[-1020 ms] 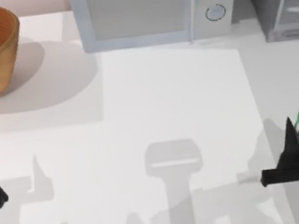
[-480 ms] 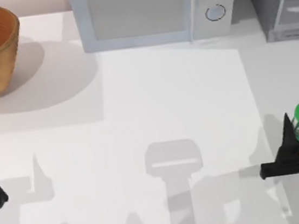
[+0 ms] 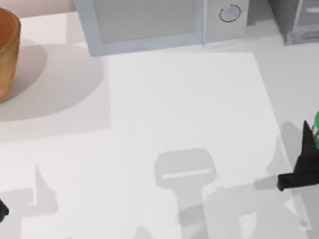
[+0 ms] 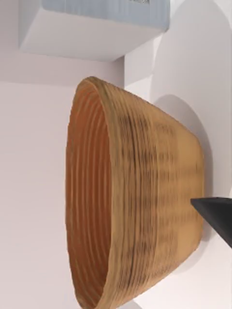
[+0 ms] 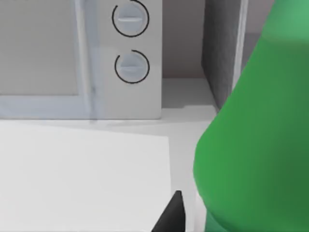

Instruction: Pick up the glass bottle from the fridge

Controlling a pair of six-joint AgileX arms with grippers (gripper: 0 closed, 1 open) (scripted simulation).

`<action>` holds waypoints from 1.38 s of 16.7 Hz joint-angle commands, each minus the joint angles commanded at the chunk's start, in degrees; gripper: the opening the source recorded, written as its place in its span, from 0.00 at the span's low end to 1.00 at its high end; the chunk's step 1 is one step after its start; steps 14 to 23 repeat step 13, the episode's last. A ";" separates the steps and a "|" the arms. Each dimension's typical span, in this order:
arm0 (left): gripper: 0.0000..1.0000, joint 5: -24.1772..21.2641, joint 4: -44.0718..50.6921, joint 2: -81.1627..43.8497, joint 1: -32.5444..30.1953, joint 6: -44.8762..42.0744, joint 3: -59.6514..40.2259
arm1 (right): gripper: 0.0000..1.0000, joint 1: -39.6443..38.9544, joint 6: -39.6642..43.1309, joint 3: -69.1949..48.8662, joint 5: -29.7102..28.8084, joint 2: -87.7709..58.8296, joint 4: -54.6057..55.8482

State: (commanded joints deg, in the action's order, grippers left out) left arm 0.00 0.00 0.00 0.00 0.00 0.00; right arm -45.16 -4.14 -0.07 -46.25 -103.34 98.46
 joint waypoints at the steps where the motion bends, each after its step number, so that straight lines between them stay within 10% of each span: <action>1: 1.00 0.00 0.00 0.00 0.00 0.00 0.00 | 0.53 0.00 0.00 0.00 0.00 0.00 0.00; 7: 1.00 0.00 0.00 0.00 0.00 0.00 0.00 | 0.98 0.00 0.00 0.00 0.00 0.00 0.00; 23: 1.00 0.00 0.00 0.00 0.00 0.00 0.00 | 1.00 0.00 0.00 0.00 0.00 0.00 0.00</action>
